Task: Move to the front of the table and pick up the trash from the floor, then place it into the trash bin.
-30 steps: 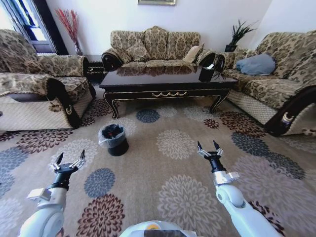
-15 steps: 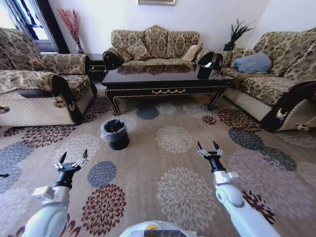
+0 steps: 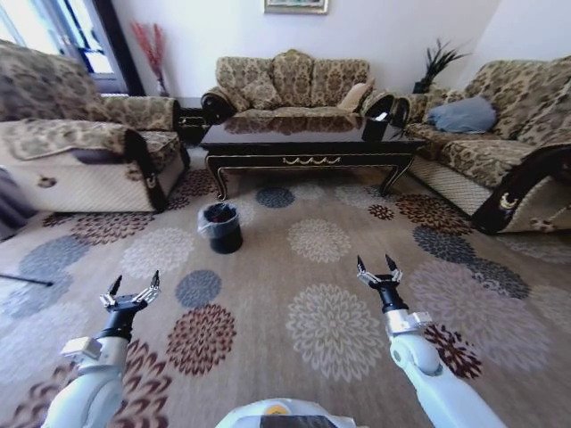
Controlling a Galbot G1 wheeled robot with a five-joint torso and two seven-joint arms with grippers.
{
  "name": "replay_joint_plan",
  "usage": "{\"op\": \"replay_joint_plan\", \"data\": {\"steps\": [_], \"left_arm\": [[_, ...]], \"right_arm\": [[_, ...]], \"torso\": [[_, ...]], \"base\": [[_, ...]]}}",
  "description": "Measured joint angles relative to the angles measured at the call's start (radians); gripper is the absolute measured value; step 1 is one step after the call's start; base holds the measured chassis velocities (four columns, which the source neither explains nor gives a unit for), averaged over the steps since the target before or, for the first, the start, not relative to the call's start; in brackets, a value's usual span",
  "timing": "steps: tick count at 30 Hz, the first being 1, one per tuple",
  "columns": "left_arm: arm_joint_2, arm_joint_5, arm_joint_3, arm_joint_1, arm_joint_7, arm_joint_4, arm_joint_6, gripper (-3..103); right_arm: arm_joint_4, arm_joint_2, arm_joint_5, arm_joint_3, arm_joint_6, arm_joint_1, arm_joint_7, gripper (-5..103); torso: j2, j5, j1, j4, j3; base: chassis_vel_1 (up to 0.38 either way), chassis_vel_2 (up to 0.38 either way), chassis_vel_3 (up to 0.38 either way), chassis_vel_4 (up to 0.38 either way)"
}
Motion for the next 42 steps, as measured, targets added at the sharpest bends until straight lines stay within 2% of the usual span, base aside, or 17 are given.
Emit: {"op": "replay_joint_plan", "data": {"steps": [5,30,42], "left_arm": [[-0.002,0.007,0.006,-0.002,0.002,0.002,-0.002,100],[-0.003,0.037,0.014,0.012,0.004,-0.004,-0.007,100],[-0.011,0.051,0.022,0.016,0.004,-0.013,-0.012,100]], "right_arm": [[-0.001,0.001,0.000,0.005,0.003,-0.004,0.000,100],[-0.017,0.004,0.000,0.019,0.028,-0.009,-0.009,100],[-0.019,0.004,0.006,0.029,0.060,-0.015,-0.031,100]], "torso": [[0.000,0.0001,0.000,-0.0008,0.000],[0.000,0.0002,0.000,-0.0005,0.000],[0.000,-0.0002,0.000,-0.0004,0.000]], "base": [[0.208,-0.201,-0.197,0.199],[0.195,-0.204,-0.190,0.201],[0.021,-0.021,-0.024,0.028]]}}
